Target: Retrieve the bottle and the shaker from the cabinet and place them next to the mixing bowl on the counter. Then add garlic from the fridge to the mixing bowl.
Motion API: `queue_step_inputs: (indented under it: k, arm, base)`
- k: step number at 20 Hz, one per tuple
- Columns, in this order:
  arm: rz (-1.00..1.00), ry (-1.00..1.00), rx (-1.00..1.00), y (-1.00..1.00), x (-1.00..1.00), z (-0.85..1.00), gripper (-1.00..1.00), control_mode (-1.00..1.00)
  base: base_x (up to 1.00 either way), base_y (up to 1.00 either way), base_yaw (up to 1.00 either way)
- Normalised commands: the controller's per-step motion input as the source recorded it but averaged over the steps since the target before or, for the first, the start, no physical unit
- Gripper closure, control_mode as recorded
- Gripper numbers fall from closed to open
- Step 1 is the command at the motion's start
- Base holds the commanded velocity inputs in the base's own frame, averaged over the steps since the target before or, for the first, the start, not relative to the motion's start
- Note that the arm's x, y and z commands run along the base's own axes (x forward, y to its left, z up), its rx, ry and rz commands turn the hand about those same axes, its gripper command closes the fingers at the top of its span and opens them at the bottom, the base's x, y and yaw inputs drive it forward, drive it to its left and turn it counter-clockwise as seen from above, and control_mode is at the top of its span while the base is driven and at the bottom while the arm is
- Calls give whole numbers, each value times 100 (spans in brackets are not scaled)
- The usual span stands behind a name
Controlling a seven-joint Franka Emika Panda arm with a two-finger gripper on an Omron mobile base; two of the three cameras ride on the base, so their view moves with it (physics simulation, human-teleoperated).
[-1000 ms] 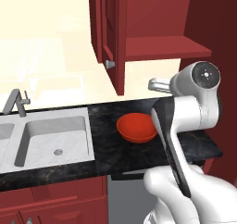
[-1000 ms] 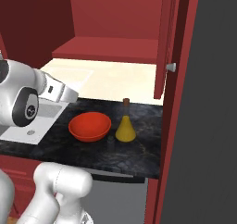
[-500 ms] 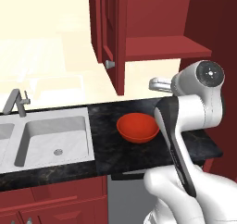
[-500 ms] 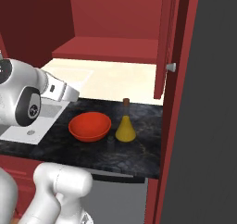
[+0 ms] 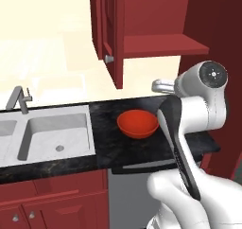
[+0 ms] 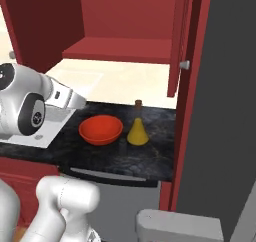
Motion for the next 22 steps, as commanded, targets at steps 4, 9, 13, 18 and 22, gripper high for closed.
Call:
queue_step_inputs:
  k: [4, 9, 13, 18, 22]
  arm:
    - [0, 0, 0, 0, 0, 0, -100, 100]
    - [0, 0, 0, 0, 0, 0, -100, 100]
    - [0, 0, 0, 0, 0, 0, -100, 100]
    - [0, 0, 0, 0, 0, 0, -100, 100]
    - [0, 0, 0, 0, 0, 0, -100, 100]
  base:
    - [-100, 0, 0]
    - [-100, 4, 14]
    - [-63, 9, 19]
    - [1, 20, 51]
    - [3, 7, 41]
